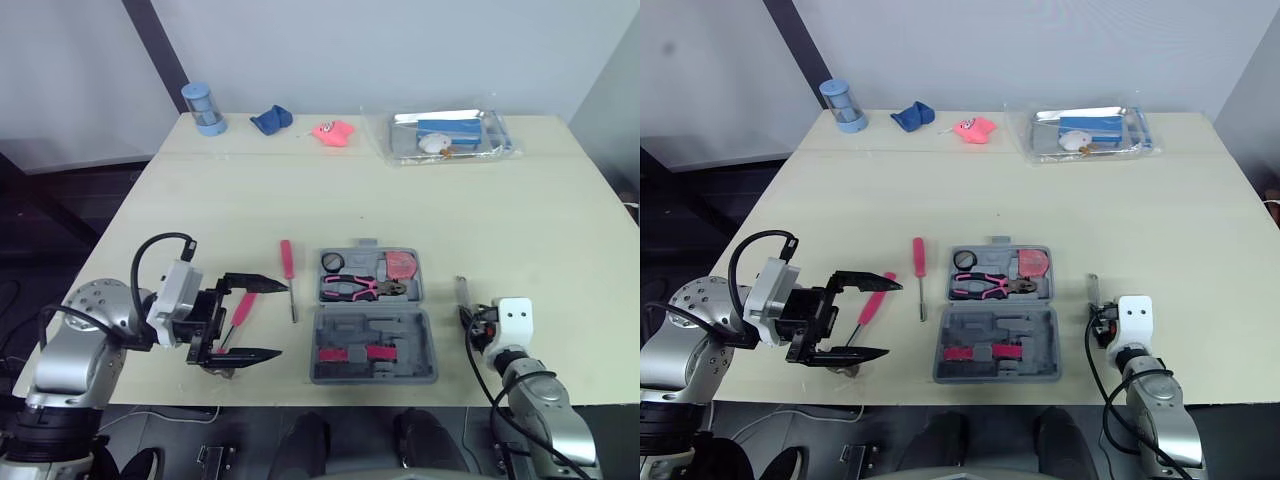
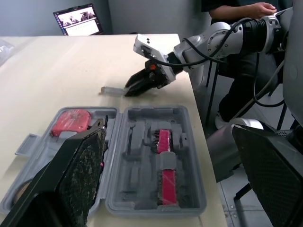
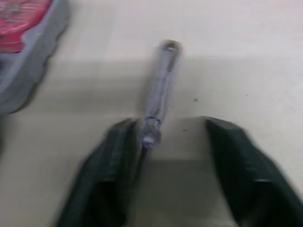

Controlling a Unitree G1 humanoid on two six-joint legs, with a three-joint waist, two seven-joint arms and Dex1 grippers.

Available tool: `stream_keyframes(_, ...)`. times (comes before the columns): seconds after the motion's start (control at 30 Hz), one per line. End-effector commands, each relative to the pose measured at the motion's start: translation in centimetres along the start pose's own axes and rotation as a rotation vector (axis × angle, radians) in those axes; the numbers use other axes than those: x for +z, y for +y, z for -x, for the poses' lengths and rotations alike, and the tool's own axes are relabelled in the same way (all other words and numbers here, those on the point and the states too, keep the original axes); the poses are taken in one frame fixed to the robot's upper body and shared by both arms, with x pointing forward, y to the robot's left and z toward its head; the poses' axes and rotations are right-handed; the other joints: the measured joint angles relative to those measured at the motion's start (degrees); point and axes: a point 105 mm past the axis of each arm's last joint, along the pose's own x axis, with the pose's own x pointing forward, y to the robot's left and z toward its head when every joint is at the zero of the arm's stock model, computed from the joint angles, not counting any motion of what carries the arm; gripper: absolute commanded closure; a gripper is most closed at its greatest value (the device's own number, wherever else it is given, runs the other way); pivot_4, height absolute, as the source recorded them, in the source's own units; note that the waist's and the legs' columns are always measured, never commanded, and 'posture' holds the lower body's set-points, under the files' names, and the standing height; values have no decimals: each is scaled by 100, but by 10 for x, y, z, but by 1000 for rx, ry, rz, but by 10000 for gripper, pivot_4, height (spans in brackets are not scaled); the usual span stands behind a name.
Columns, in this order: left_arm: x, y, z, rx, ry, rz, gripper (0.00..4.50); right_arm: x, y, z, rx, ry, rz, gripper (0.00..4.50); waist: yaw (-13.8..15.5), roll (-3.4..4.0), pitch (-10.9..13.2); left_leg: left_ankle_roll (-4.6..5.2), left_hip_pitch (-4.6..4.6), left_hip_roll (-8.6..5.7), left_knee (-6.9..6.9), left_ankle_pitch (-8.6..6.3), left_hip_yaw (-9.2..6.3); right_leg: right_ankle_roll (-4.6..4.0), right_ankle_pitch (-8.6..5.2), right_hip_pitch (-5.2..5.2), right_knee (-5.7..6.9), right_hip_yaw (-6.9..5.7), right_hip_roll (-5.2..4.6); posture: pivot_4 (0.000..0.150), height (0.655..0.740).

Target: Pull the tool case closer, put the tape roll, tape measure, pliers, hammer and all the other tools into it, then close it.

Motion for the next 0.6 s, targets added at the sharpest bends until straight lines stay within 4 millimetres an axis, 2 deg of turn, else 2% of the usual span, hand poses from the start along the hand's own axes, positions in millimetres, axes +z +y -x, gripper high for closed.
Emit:
stream_keyframes(0.03, 10, -3, 3, -23, -15, -50, 0, 3, 1, -1, 8, -15, 6, 42481, -1, 0, 0, 0, 0, 0, 0, 0, 0, 0, 0, 0, 0, 0, 0, 1500, 7400)
stream_keyframes(0.07, 9, -3, 3, -22, -15, -49, 0, 4, 1, 0, 6, -16, 7, 44525, 1, 0, 0, 0, 1, 0, 0, 0, -1, 0, 0, 0, 0, 0, 1, 1500, 7400)
stream_keyframes(0.37, 12, -1, 3, -13, -47, -40, 0, 14, -11, 7, 19, -49, 106, 44525, 7, 1, 0, 0, -2, 0, 0, 0, 0, 0, 0, 0, -1, 0, 0, 1500, 7400)
stream_keyframes(0.47, 14, 1, 3, -4, -66, -36, 0, 25, -13, 13, 95, -74, 228, 44525, 18, 4, 2, 0, -3, -1, 1, 0, 1, 0, 0, 0, -2, 0, -1, 1500, 7400)
stream_keyframes(0.6, 20, 4, 4, 0, -100, -26, 0, 44, -4, 21, 243, -121, 307, 44525, -4, 4, 3, 0, -1, 0, 1, 0, -1, 0, 0, 0, -1, -1, 1, 1500, 7400)
